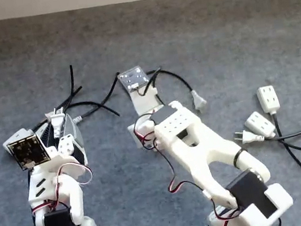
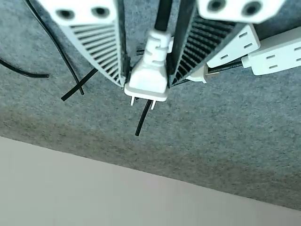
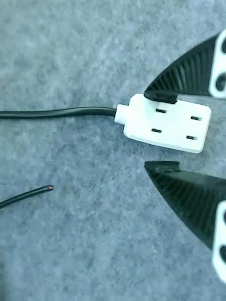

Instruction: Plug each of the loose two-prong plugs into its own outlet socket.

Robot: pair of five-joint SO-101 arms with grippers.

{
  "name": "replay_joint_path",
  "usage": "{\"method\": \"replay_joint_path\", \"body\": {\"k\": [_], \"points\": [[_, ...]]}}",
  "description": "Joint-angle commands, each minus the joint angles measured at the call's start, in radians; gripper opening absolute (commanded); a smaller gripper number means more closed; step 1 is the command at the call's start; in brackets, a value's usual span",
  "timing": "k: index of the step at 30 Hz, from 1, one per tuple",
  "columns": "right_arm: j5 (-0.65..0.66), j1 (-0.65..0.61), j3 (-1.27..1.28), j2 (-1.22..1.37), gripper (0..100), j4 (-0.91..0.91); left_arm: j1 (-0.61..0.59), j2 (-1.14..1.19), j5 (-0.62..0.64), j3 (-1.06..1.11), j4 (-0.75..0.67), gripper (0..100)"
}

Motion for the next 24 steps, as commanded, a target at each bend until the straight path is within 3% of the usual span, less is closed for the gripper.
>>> {"method": "replay_joint_path", "body": {"k": [1, 14, 20, 24], "points": [[-0.005, -0.013, -0.048, 0.019, 20.3, 0.007, -0.012, -0.010, 0.008, -0.004, -0.021, 1], [0.077, 0.024, -0.059, 0.136, 19.0, 0.007, -0.012, -0.010, 0.008, -0.004, -0.021, 1], [0.064, 0.025, -0.128, 0.136, 4.8, 0.008, -0.012, -0.010, 0.008, -0.004, -0.021, 1], [-0.183, 0.042, -0.199, 0.142, 4.8, 0.008, -0.012, -0.010, 0.008, -0.004, -0.021, 1]]}}
